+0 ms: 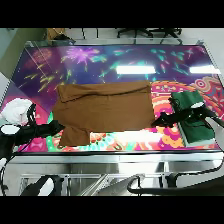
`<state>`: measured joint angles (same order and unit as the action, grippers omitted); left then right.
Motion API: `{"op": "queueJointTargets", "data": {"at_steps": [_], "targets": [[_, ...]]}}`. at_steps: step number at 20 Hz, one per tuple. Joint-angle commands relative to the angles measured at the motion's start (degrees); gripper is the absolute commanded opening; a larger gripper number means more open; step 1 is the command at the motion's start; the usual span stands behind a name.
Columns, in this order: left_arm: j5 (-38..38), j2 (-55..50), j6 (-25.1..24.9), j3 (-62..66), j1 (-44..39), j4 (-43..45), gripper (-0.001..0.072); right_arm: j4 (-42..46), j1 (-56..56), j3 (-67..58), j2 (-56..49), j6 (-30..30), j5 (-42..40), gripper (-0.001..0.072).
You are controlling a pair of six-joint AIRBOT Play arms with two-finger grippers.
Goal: Fold the shirts.
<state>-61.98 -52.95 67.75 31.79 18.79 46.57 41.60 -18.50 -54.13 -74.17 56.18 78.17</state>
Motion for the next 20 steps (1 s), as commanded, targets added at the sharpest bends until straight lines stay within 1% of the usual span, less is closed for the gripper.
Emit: {"op": "queueJointTargets", "data": {"at_steps": [1,3,4,5,7,9,11,12,14,17,18,20], "targets": [[-4.15,7.41,4.87,0.83,0.09,9.09,0.0019,7.23,-0.42,0.15,4.96,6.67,0.76,0.0025],[-10.58,11.67,8.07,2.69,0.07,16.20,0.0019,17.35,-0.46,0.17,9.62,13.20,0.98,0.0025],[-13.14,13.92,9.49,3.56,0.07,18.99,0.0019,20.37,-0.46,0.17,12.07,15.34,1.86,0.0025],[-14.73,16.35,10.64,4.22,0.07,20.83,0.0019,21.29,-0.46,0.26,14.10,16.81,2.91,0.0025],[-17.55,20.11,12.07,5.05,0.07,21.44,0.0019,21.27,-0.46,0.37,17.46,19.04,7.15,0.0025],[-19.12,21.86,12.35,5.14,0.07,21.77,0.0019,21.40,-0.46,0.37,20.11,19.78,9.79,0.0025],[-18.69,21.27,12.70,5.16,0.07,22.93,0.0019,20.59,-0.46,0.37,22.21,19.47,8.13,0.0025],[-17.40,19.58,12.66,5.62,0.07,22.91,0.0019,18.91,-0.46,0.31,22.73,17.88,5.44,0.0025],[-13.27,13.97,12.15,9.01,-0.50,21.92,0.0019,12.20,-0.44,-0.15,22.34,13.33,-1.62,0.0025],[-6.49,1.75,10.60,18.91,-4.90,19.45,0.0019,1.25,0.59,-2.08,18.82,4.98,-13.75,0.0025],[-5.31,-3.02,10.54,22.88,-6.93,19.37,0.0019,-1.79,1.27,-3.19,16.90,2.67,-16.87,0.0025],[-5.53,-13.77,10.58,32.33,-9.77,19.85,0.0019,-6.56,3.52,-6.47,11.69,-1.66,-21.68,0.0025]]}}
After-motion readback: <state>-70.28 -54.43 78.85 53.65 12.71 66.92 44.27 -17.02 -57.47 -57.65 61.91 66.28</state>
